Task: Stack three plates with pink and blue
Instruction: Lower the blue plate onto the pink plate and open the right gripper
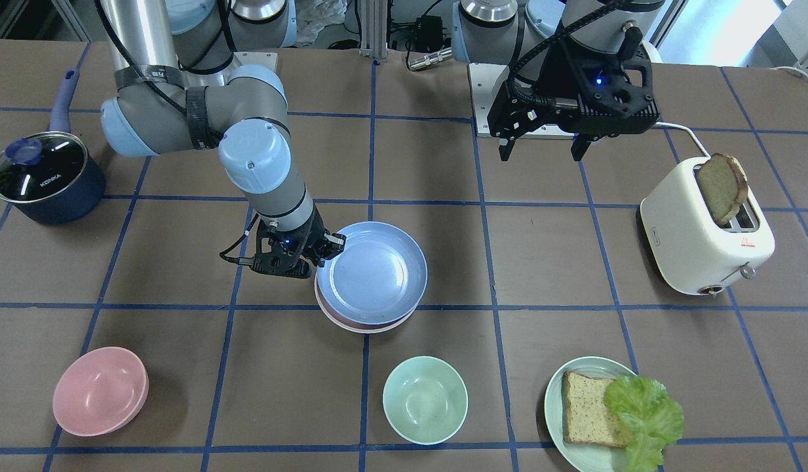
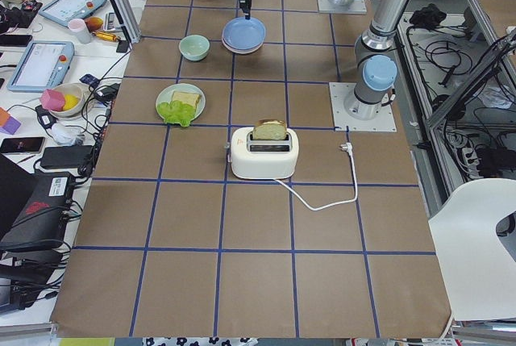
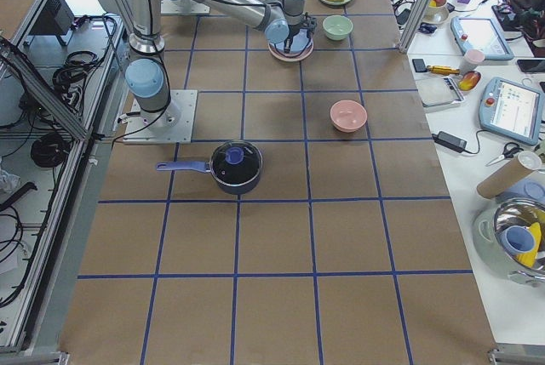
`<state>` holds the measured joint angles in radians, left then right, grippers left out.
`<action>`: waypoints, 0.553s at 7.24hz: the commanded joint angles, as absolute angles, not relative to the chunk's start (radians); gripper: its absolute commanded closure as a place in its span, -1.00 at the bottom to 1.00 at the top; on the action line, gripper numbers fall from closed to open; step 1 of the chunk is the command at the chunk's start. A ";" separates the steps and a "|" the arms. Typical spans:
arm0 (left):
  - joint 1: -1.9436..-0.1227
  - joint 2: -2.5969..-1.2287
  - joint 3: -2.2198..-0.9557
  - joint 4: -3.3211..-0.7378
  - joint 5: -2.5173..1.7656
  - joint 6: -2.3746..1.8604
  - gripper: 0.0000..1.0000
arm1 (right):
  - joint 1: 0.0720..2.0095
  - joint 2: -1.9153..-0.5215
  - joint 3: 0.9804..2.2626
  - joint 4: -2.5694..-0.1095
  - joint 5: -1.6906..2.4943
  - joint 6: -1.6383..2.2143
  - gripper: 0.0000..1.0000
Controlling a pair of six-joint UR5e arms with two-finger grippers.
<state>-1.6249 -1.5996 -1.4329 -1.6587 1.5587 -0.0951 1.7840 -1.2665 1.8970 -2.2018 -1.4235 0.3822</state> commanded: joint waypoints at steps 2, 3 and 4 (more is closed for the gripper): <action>-1.626 -1.594 -1.437 -1.660 1.562 -0.095 -1.00 | 1.783 -1.266 1.890 -2.209 -1.434 0.377 0.25; -1.626 -1.597 -1.434 -1.658 1.560 -0.095 -1.00 | 1.782 -1.266 1.888 -2.209 -1.434 0.376 0.09; -1.625 -1.597 -1.436 -1.658 1.559 -0.095 -1.00 | 1.775 -1.266 1.878 -2.207 -1.428 0.367 -0.04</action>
